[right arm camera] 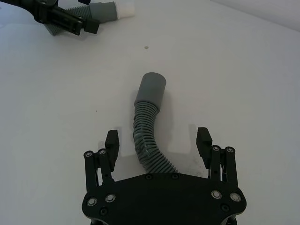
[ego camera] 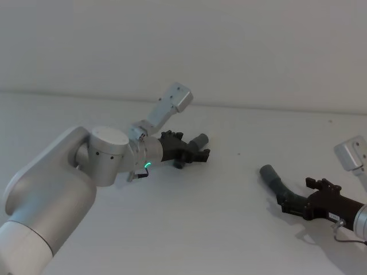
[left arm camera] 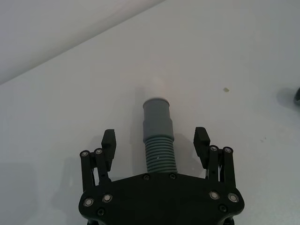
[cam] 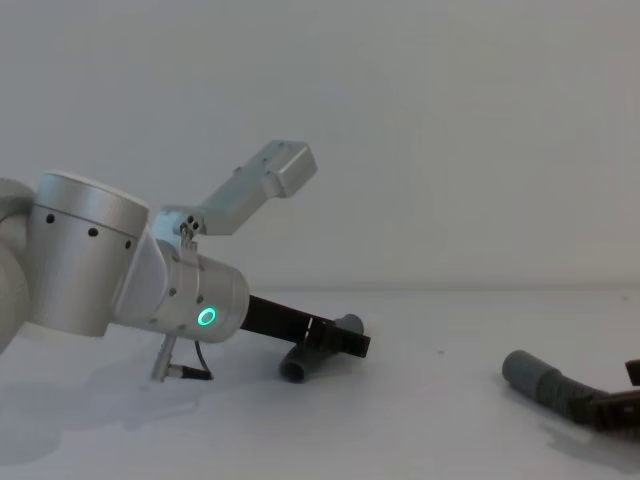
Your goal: Use both hands to pick up one end of the pipe from the table, align the ends, and insert them.
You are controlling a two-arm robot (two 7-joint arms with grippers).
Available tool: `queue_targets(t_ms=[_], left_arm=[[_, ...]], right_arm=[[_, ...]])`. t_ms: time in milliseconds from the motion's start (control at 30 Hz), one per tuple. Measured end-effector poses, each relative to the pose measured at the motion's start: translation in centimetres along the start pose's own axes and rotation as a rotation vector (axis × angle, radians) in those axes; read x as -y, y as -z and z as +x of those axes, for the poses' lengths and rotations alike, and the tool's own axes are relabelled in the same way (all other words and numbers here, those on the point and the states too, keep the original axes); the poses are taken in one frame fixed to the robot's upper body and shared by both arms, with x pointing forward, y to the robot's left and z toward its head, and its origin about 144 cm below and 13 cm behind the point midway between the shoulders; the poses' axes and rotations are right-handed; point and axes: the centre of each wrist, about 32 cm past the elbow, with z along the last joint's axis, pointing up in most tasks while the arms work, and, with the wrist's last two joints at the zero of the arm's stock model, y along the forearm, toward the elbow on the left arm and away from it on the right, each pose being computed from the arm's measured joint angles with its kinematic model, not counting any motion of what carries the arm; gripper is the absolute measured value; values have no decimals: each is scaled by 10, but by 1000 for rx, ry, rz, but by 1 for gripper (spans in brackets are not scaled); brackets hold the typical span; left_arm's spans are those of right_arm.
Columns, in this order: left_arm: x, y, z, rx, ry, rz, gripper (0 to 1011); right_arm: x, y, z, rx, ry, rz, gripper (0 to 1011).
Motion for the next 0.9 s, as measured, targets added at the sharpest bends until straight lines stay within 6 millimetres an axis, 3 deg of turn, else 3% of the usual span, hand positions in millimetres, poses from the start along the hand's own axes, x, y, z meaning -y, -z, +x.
queue_targets(t_ms=[900], left_arm=[[11, 0, 0, 0, 34, -7, 1001]], right_arm=[[0, 2, 2, -2, -5, -21, 1001]])
